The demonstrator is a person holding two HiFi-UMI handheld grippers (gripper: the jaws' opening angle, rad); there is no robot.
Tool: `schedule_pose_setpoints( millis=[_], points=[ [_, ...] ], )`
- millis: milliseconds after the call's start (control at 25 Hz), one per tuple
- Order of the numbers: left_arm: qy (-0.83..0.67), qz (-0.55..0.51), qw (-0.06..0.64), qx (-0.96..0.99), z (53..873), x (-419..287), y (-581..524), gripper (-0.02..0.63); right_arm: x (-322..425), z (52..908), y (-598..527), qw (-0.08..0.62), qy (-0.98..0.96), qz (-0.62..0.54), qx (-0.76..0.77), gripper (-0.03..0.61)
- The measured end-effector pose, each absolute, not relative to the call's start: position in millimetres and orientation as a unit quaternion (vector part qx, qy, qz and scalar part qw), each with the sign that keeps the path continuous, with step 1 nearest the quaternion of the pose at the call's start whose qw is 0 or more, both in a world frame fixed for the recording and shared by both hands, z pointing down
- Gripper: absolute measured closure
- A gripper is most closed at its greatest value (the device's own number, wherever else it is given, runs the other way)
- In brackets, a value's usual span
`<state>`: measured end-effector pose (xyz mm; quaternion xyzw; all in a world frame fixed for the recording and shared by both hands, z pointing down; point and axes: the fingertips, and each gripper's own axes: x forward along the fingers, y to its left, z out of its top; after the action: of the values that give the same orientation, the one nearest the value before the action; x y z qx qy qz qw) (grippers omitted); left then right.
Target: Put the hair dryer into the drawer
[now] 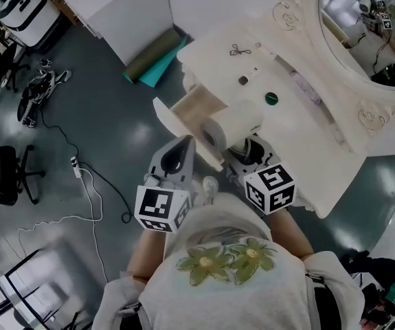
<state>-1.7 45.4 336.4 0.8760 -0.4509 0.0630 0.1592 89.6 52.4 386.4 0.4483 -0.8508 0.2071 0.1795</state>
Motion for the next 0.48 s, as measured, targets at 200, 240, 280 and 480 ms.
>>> schedule_pose_setpoints(
  millis=[200, 240, 280, 480],
  points=[
    [-0.444, 0.075, 0.17, 0.877, 340, -5, 29, 0.603, 91, 400, 43, 0.199, -0.843, 0.219, 0.45, 0.374],
    [-0.443, 0.077, 0.169, 0.877, 340, -7, 25, 0.603, 91, 401, 42, 0.202, -0.841, 0.221, 0.45, 0.374],
    [-0.443, 0.077, 0.168, 0.877, 339, -9, 20, 0.603, 90, 403, 40, 0.205, -0.84, 0.223, 0.451, 0.374],
    [-0.445, 0.075, 0.172, 0.876, 340, -14, -2, 0.603, 91, 411, 30, 0.219, -0.833, 0.224, 0.456, 0.374]
  ],
)
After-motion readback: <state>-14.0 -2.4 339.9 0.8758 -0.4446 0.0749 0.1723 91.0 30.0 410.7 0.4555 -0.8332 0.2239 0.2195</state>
